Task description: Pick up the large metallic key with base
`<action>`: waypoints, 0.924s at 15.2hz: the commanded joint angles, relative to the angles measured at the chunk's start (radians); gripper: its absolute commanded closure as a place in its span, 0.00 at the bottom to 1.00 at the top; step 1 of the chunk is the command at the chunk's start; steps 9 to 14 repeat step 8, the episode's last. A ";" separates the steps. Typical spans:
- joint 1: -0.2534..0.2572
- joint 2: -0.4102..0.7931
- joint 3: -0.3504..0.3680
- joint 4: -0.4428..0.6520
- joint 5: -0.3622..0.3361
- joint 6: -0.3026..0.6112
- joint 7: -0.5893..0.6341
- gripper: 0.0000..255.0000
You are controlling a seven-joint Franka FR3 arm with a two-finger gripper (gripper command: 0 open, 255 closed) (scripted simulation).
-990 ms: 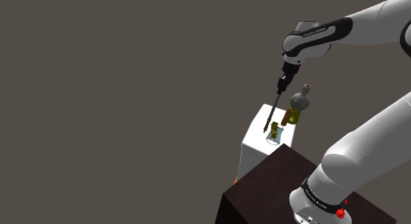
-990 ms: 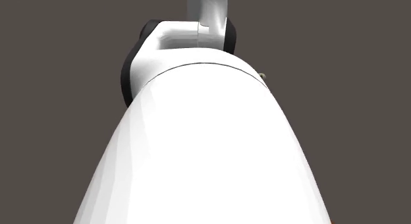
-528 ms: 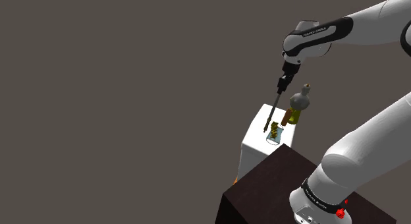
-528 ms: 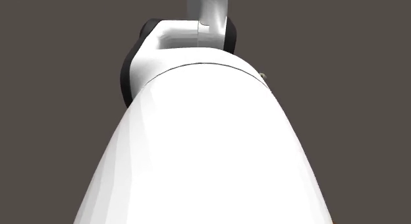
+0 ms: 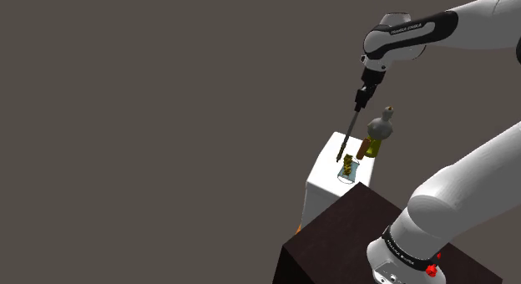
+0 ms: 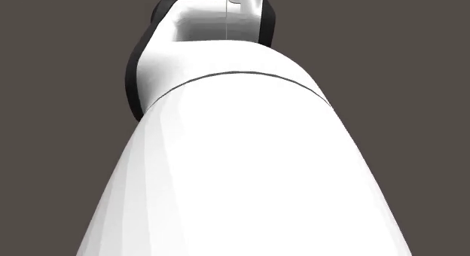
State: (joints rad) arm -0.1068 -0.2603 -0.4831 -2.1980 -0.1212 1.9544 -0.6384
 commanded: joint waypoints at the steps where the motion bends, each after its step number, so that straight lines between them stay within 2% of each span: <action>1: 0.001 -0.007 0.004 0.025 -0.001 -0.031 0.003 1.00; 6: 0.003 -0.017 0.012 0.082 -0.001 -0.099 0.005 1.00; 14: 0.003 -0.018 0.012 0.084 -0.001 -0.101 0.005 1.00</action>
